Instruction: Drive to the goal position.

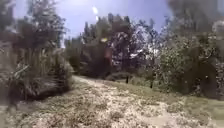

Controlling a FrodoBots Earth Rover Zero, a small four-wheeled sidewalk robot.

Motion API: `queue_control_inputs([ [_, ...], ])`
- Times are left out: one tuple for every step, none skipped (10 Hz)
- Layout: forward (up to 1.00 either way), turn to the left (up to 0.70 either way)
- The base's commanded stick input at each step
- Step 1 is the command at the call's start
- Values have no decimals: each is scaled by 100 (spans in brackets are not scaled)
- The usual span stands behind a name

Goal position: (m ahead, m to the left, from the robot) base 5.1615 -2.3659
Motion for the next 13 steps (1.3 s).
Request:
queue_control_inputs([
  [50,0],
  [50,0],
  [50,0],
  [50,0],
  [50,0],
  [50,0],
  [50,0],
  [50,0],
  [50,0],
  [50,0],
  [50,0],
  [50,0],
  [50,0],
])
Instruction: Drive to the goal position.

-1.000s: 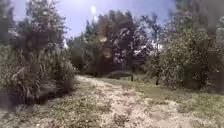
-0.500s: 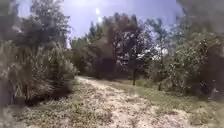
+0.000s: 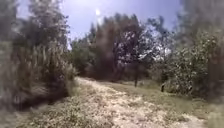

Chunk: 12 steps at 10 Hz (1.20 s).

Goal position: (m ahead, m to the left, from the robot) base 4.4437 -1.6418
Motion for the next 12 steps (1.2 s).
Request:
queue_control_inputs([
  [50,0],
  [50,0],
  [50,0],
  [50,0],
  [50,0],
  [50,0],
  [50,0],
  [50,0],
  [50,0],
  [50,0],
  [50,0],
  [50,0],
])
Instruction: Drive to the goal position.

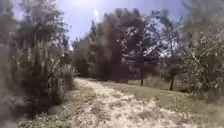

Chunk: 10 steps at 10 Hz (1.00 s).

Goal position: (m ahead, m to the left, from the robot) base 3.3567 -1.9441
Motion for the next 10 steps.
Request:
queue_control_inputs([
  [50,0],
  [50,0],
  [50,0],
  [50,0],
  [50,0],
  [50,0],
  [50,0],
  [50,0],
  [50,0],
  [50,0],
])
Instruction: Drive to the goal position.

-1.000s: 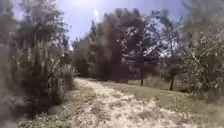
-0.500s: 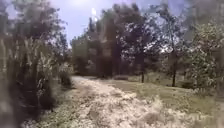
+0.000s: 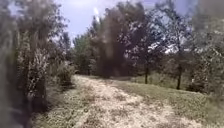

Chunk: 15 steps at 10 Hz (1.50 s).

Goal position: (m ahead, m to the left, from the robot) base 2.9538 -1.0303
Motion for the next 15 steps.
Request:
queue_control_inputs([
  [50,0],
  [50,0],
  [50,0],
  [50,0],
  [50,0],
  [50,0],
  [50,0],
  [50,0],
  [50,0],
  [50,0],
  [50,0],
  [50,0],
  [50,0],
  [50,0],
  [50,0],
])
